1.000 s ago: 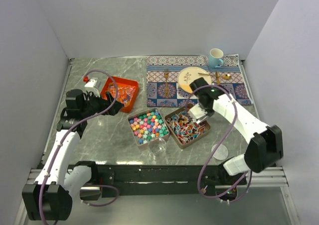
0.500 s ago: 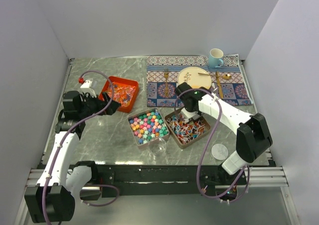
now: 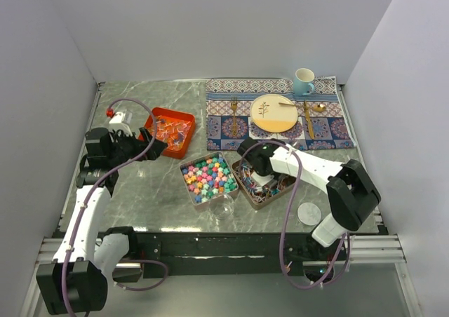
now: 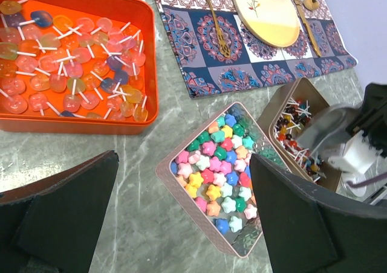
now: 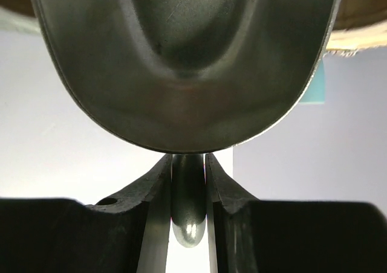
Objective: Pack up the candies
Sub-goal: Scoop the fake candies from the storage box.
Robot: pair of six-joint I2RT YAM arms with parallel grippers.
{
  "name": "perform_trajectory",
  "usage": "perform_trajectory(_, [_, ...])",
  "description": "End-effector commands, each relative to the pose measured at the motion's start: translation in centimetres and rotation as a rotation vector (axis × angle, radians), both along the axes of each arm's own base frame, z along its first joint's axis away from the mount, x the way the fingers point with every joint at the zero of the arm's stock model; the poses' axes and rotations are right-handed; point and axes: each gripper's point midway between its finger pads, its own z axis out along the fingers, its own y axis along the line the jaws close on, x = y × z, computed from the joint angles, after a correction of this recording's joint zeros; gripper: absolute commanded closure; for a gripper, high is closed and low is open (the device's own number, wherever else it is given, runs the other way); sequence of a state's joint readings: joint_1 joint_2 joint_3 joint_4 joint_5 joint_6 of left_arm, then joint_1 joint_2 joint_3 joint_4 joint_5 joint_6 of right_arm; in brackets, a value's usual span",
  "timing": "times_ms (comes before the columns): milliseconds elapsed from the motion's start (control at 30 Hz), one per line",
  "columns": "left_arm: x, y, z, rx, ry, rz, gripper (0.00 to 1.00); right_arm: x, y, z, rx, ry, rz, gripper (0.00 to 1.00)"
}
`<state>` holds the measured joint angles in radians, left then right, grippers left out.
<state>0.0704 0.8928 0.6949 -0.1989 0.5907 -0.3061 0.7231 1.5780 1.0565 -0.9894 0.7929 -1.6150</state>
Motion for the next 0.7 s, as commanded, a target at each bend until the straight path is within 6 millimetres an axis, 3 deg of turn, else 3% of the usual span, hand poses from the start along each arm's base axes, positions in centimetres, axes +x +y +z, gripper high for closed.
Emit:
perform_trajectory(0, [0.1,0.0,1.0,-0.015,-0.044,-0.007,0.04,-1.7,0.9,-1.7,0.07,0.059,-0.047,1.0])
perform_trajectory(433, [1.5,0.5,1.3,-0.025,-0.028,0.011,0.03,-7.9,3.8,-8.1,0.398,0.273,-0.583,1.0])
perform_trajectory(667, [2.0,0.7,1.1,-0.025,-0.024,0.017,0.03,-7.8,5.0,-8.3,0.619,0.289,-0.858,1.0])
